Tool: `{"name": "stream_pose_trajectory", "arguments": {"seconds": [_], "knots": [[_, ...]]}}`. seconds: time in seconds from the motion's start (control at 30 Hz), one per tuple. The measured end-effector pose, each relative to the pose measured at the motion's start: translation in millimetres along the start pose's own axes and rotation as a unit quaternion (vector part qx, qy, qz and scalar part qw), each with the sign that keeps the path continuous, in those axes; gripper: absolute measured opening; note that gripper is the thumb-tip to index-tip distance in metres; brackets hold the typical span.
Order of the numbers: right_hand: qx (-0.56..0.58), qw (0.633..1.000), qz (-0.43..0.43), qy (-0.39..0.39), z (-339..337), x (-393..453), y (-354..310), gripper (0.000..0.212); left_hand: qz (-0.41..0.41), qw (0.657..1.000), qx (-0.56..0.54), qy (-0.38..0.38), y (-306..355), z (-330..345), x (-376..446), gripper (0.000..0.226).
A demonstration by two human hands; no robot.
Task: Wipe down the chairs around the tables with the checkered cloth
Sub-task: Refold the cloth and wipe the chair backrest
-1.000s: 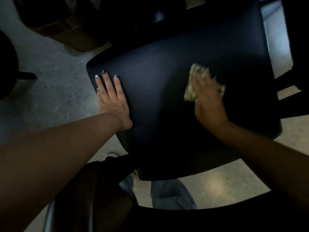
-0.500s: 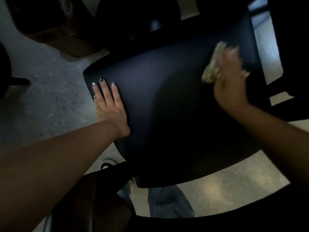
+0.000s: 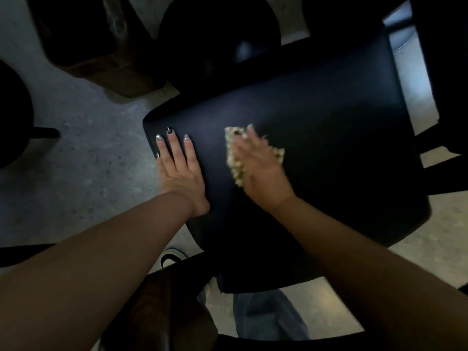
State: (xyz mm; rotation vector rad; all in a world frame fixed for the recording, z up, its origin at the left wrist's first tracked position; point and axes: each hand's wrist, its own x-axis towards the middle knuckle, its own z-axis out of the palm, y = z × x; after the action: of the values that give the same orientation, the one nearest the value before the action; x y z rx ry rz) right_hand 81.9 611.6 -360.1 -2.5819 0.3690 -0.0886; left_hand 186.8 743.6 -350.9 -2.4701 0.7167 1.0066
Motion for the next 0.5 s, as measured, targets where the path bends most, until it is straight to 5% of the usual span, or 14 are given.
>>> {"name": "stream_pose_trajectory", "arguments": {"seconds": [0.13, 0.23, 0.37, 0.5], "knots": [[0.022, 0.948, 0.262, 0.179, -50, 36, 88, 0.051, 0.017, 1.0, -0.005, 0.002, -3, 2, 1, 0.149], [-0.016, 0.911, 0.367, 0.185, -71, 59, 140, 0.06, 0.027, 1.0, -0.012, 0.002, -4, 2, 2, 0.151], [-0.086, 0.906, 0.383, 0.16, -50, 80, 123, 0.059, 0.035, 0.999, -0.014, -0.009, -4, 0, 2, 0.152], [-0.13, 0.95, 0.275, 0.071, -21, 99, 77, 0.061, 0.045, 0.999, -0.012, -0.017, -7, -5, 0, 0.149]]}}
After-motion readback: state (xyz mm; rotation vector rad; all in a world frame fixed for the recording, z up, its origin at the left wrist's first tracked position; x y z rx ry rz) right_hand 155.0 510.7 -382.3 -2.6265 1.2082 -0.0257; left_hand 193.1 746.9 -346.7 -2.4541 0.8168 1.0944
